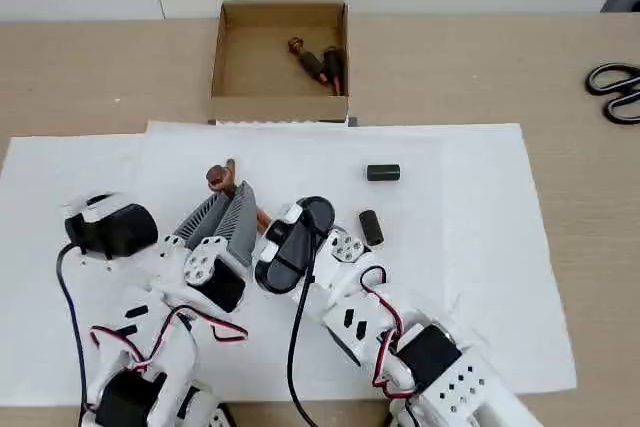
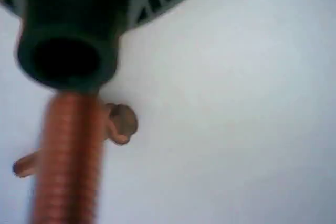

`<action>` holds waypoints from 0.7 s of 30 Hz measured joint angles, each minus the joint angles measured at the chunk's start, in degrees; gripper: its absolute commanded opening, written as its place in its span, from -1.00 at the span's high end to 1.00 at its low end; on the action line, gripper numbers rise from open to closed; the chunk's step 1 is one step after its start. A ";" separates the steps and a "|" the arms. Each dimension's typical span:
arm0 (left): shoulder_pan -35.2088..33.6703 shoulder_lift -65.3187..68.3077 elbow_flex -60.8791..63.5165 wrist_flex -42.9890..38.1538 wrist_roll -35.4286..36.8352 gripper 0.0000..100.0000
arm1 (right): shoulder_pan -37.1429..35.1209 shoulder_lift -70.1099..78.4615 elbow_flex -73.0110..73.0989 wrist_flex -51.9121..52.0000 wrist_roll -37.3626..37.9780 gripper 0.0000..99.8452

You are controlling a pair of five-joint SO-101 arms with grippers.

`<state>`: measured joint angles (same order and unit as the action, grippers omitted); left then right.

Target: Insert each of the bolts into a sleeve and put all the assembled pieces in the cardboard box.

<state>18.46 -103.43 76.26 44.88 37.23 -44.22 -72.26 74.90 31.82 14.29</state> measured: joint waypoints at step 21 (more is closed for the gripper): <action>0.44 0.00 -0.09 3.43 -0.88 0.99 | -0.26 0.09 1.14 -4.31 3.69 1.00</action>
<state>18.90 -103.43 76.18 48.31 36.35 -44.48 -72.18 76.04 27.52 17.98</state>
